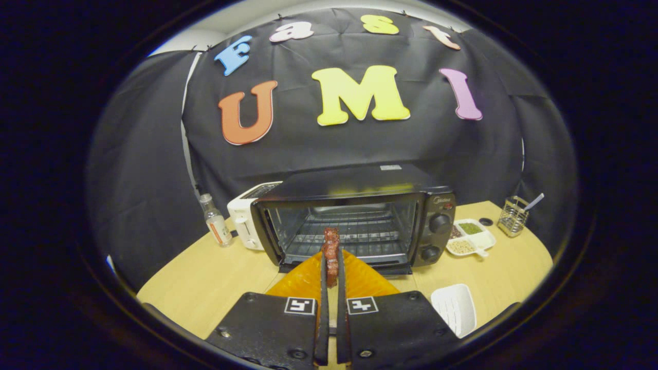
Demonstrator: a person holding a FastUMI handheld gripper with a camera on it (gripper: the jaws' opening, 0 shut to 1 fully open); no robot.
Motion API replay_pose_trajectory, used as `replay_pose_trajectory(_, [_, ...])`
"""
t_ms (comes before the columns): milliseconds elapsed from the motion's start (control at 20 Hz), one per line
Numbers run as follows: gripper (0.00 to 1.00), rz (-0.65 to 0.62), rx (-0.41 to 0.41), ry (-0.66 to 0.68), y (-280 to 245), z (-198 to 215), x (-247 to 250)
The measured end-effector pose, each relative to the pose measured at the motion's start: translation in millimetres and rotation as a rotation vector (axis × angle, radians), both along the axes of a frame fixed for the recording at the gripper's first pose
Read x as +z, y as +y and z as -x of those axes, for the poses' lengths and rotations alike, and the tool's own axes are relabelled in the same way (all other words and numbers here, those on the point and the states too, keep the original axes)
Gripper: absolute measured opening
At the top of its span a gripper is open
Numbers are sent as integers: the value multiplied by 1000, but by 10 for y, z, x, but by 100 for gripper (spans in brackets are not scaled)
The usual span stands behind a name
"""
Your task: Open the toaster oven, put the food inside, and close the toaster oven door.
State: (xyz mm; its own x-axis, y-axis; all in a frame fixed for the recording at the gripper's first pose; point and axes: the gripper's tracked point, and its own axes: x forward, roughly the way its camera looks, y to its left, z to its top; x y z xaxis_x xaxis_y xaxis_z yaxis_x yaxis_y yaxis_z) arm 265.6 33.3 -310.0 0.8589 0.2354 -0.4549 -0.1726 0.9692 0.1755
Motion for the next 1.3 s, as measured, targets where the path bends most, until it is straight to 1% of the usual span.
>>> replay_pose_trajectory(150, [9,-152,-33,20,60,-334,-152])
replay_pose_trajectory(300, [9,-277,-75,-12,66,-674,-263])
replay_pose_trajectory(450, [9,-415,-98,-1,101,-962,-389])
replay_pose_trajectory(500, [9,-443,-108,2,81,-1054,-431])
replay_pose_trajectory(700, [9,-490,-180,-3,-125,-1296,-620])
replay_pose_trajectory(800, [10,-535,-192,13,-145,-1319,-667])
replay_pose_trajectory(850, [10,-537,-206,17,-184,-1323,-688])
replay_pose_trajectory(950, [15,-480,-236,17,-265,-1339,-735])
replay_pose_trajectory(1050, [24,-387,-267,15,-310,-1344,-746])
replay_pose_trajectory(1100, [35,-337,-277,12,-352,-1329,-742])
replay_pose_trajectory(1200, [44,-272,-284,-9,-396,-1332,-693])
replay_pose_trajectory(1300, [64,-178,-307,-7,-497,-1277,-715])
